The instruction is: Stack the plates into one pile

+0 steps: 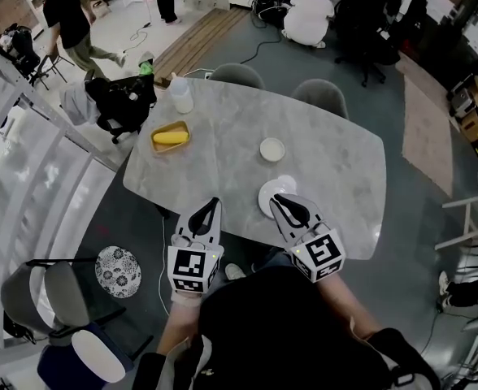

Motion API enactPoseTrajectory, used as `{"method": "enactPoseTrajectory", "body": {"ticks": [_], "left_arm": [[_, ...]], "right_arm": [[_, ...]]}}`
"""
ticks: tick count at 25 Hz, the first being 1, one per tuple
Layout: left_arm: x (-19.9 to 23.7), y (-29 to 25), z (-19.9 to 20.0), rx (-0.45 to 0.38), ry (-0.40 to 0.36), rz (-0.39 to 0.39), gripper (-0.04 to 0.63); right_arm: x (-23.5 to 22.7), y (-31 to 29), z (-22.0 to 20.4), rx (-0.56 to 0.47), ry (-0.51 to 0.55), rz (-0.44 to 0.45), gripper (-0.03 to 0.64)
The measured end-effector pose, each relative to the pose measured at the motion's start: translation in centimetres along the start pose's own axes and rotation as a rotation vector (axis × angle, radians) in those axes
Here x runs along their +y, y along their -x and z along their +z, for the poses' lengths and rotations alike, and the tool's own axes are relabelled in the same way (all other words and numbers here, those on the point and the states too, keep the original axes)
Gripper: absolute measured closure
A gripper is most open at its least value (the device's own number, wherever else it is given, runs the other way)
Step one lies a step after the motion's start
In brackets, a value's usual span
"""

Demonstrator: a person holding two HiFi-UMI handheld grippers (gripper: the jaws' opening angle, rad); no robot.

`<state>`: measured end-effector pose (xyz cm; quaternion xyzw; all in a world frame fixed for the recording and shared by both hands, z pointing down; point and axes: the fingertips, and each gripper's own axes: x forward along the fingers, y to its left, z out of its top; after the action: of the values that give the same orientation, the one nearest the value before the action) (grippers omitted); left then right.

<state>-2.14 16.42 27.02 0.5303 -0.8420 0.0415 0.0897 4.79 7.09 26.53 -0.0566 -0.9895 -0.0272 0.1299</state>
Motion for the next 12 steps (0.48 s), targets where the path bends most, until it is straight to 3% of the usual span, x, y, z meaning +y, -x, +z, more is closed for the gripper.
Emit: {"method": "enactPoseTrajectory", "body": {"ticks": [12], "left_arm": [[1.2, 0.6, -0.9, 0.014, 0.018, 0.001, 0.588]], "right_arm": [[0.8, -1.1, -0.2, 0.009, -0.019, 0.007, 0.574]]}}
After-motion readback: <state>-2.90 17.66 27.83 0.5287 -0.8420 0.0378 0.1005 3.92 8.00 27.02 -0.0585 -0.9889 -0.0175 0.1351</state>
